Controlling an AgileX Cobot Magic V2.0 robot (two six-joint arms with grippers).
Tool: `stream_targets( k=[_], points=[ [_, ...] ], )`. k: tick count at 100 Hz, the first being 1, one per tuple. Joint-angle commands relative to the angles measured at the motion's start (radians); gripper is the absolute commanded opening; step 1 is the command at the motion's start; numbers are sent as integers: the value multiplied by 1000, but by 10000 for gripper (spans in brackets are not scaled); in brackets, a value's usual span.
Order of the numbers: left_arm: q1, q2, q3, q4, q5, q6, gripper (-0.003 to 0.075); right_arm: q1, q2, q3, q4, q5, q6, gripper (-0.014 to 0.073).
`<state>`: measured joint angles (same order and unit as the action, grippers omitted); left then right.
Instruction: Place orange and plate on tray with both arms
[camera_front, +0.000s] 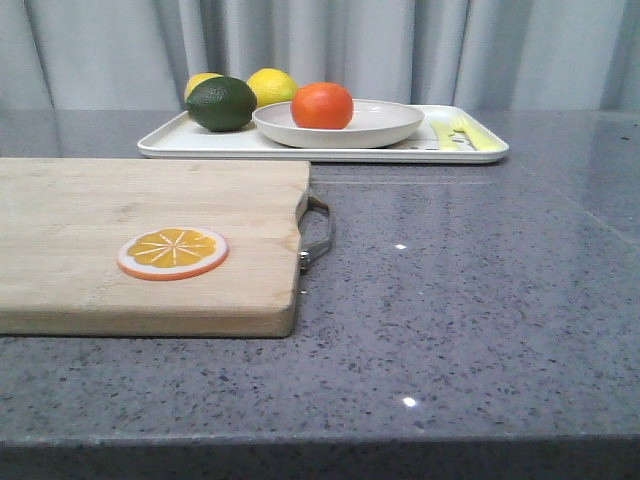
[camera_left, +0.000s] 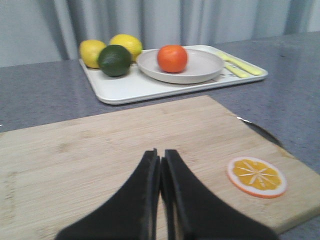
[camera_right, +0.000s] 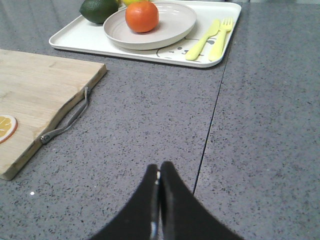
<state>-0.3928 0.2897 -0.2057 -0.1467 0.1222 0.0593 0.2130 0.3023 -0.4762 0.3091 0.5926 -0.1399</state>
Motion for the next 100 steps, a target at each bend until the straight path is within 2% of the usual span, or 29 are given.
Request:
stream_targets(
  k=[1,33,47,100],
  points=[
    [81,-57,4,10,-88,0,-20,-1,5,-26,5,-80,-13,-68],
    [354,-274,137,10,-88,0,-20,-1,5,-26,5,-80,-13,-68],
    [428,-328,185,10,-91,0,-20,-1,5,-26,5,-80,-13,-68],
    [461,-328,214,10,-90,0,-20,-1,5,-26,5,-80,-13,-68]
  ],
)
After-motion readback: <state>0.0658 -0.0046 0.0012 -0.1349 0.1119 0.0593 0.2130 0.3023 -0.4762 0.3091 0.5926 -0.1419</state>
